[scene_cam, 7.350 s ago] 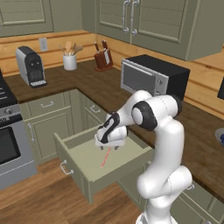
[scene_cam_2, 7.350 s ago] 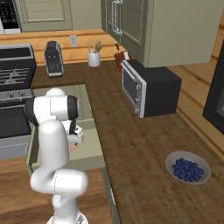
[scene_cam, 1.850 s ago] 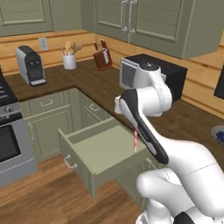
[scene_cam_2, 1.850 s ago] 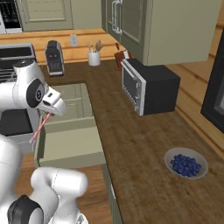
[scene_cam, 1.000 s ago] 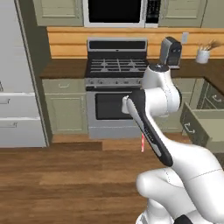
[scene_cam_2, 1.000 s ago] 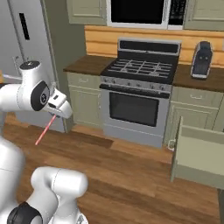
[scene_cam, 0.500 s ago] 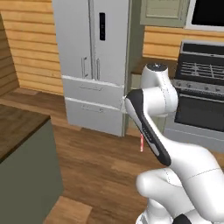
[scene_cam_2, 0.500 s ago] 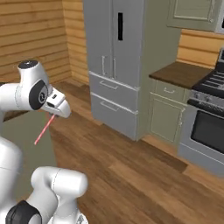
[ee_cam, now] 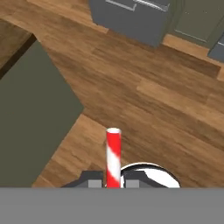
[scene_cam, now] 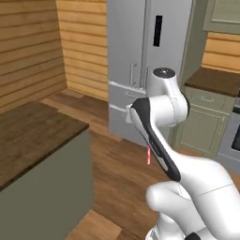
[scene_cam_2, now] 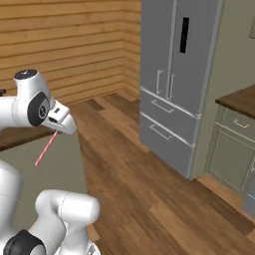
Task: Take a straw from the drawer in front and place it inside the glass cup on the dining counter.
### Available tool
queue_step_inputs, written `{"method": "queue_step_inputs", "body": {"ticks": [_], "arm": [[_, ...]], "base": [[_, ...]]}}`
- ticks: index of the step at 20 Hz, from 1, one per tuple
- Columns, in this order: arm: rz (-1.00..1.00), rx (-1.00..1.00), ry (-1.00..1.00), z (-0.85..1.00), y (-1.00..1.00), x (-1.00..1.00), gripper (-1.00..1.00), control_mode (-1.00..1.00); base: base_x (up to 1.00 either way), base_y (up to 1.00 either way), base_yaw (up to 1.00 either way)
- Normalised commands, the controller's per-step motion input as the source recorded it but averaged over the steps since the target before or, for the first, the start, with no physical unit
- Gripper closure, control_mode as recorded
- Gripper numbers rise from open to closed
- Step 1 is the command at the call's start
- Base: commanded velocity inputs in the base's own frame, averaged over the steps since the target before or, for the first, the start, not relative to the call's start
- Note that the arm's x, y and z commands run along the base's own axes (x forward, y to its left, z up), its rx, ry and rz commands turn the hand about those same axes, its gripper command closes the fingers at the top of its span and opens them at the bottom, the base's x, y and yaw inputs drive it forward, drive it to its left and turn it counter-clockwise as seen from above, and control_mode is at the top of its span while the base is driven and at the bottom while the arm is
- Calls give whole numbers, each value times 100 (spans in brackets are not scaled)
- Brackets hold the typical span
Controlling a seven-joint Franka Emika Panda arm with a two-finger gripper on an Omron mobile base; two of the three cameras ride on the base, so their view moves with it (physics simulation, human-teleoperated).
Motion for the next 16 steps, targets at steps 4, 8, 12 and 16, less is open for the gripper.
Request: {"method": "queue_step_inputs", "body": {"ticks": [4,8,12,16], "arm": [[0,0,0,0,0,0,100,100],[0,0,0,0,0,0,100,100],[0,0,0,0,0,0,100,100],[0,0,0,0,0,0,100,100]], "base": [[100,-42,35],[100,-54,38],[100,-47,41],[100,-53,45]]}}
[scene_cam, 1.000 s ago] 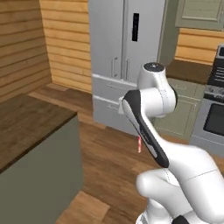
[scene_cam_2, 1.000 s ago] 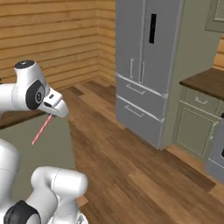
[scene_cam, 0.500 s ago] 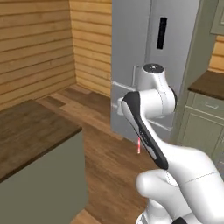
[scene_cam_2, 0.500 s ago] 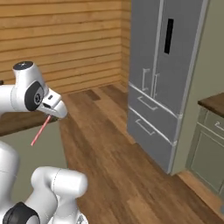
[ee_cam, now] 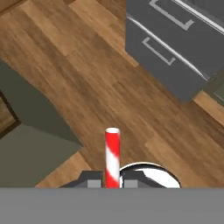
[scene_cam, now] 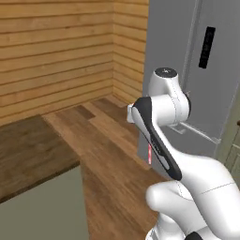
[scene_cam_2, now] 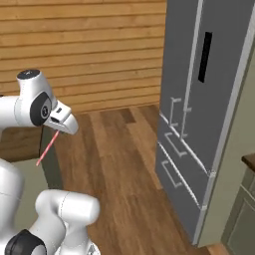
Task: Take a straw from the drawer in front and place it inside the glass cup on the dining counter.
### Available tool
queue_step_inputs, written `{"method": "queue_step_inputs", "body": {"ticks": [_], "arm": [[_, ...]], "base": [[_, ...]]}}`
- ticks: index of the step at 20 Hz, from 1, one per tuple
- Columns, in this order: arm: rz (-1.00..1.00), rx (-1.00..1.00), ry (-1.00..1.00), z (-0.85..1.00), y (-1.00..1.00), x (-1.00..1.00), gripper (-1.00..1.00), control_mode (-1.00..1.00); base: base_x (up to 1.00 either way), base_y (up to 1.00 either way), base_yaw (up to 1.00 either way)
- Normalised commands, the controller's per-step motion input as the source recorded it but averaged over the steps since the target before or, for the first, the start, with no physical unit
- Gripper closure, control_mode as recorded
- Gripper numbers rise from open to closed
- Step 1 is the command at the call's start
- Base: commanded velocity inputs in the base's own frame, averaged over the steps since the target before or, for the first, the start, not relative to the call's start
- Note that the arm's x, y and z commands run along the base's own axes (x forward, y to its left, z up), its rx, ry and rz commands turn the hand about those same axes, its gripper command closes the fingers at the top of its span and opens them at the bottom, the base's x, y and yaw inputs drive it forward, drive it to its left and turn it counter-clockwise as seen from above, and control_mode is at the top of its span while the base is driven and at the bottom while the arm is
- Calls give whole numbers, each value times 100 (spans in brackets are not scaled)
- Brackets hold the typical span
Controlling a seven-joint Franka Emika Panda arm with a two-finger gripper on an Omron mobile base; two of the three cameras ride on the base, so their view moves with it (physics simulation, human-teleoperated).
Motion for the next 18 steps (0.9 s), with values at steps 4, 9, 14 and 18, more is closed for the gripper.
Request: {"method": "queue_step_inputs", "body": {"ticks": [4,9,14,18], "arm": [[0,0,0,0,0,0,100,100],[0,0,0,0,0,0,100,100],[0,0,0,0,0,0,100,100],[0,0,0,0,0,0,100,100]], "base": [[100,-41,44],[100,-32,44],[100,-28,41],[100,-27,40]]}}
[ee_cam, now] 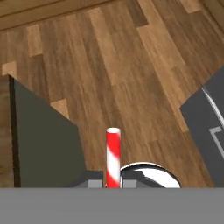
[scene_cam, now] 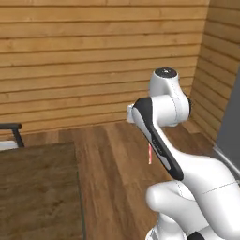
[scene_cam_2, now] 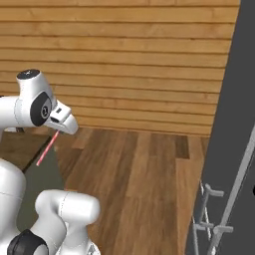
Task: Take a straw from the drawer in front and place it inside the glass cup on the dining counter.
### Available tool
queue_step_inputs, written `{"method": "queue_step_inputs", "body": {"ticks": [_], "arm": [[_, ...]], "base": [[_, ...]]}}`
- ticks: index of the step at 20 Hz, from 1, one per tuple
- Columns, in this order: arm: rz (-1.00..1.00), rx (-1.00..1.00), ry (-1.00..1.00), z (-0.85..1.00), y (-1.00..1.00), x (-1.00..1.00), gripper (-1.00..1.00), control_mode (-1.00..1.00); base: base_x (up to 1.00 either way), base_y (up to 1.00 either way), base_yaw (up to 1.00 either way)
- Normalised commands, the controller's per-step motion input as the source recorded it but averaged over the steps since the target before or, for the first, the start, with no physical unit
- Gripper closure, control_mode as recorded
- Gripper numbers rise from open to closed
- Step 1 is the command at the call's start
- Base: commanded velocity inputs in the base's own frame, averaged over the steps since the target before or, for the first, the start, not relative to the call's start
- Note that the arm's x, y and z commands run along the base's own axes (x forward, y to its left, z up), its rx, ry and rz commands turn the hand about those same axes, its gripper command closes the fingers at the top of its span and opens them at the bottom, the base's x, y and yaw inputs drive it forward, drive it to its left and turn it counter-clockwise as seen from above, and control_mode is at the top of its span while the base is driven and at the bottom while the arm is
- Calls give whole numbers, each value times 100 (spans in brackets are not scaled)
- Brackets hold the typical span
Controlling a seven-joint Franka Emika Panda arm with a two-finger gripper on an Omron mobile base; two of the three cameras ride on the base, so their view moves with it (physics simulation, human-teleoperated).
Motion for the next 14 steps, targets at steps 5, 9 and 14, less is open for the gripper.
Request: {"method": "queue_step_inputs", "body": {"ticks": [5,9,14], "arm": [[0,0,0,0,0,0,100,100],[0,0,0,0,0,0,100,100],[0,0,0,0,0,0,100,100]], "base": [[100,-32,40],[100,-38,40],[100,-41,45]]}}
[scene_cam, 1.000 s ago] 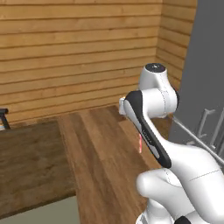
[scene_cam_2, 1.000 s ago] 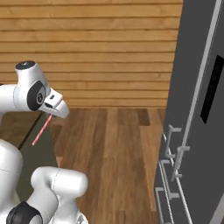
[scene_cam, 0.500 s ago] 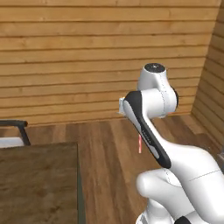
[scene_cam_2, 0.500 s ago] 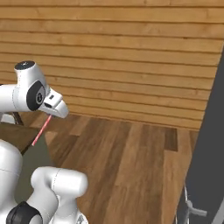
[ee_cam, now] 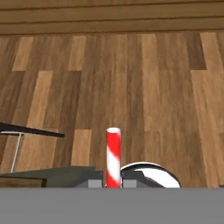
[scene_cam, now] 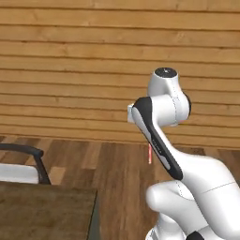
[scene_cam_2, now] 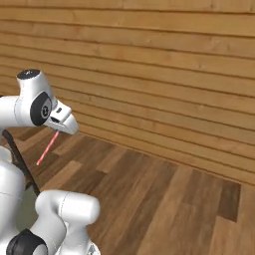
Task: Take a straw from the drawer in front and place it inside the glass cup on the dining counter.
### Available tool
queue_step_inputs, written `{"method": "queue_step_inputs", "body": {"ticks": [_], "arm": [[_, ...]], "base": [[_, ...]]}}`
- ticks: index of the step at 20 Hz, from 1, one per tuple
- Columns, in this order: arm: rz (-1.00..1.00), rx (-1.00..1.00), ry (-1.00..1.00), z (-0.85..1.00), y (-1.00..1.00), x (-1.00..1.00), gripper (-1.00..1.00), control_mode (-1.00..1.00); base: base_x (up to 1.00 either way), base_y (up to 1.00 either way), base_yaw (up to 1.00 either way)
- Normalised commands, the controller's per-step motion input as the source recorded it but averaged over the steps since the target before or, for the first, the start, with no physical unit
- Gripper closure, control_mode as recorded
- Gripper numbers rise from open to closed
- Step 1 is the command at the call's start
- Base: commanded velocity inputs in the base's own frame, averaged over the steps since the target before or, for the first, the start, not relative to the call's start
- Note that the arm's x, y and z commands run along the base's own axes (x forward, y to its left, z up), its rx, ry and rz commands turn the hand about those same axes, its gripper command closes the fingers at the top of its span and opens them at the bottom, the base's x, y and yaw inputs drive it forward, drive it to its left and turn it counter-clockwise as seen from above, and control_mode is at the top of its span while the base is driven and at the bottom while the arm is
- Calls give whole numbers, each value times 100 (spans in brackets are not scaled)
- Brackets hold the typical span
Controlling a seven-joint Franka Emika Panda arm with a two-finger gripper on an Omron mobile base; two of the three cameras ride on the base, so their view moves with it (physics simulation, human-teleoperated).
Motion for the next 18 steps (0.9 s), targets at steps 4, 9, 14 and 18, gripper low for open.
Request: {"method": "queue_step_inputs", "body": {"ticks": [4,9,14,18], "arm": [[0,0,0,0,0,0,100,100],[0,0,0,0,0,0,100,100],[0,0,0,0,0,0,100,100],[0,0,0,0,0,0,100,100]], "base": [[97,-38,59],[94,-45,67],[98,-49,64],[99,-53,62]]}}
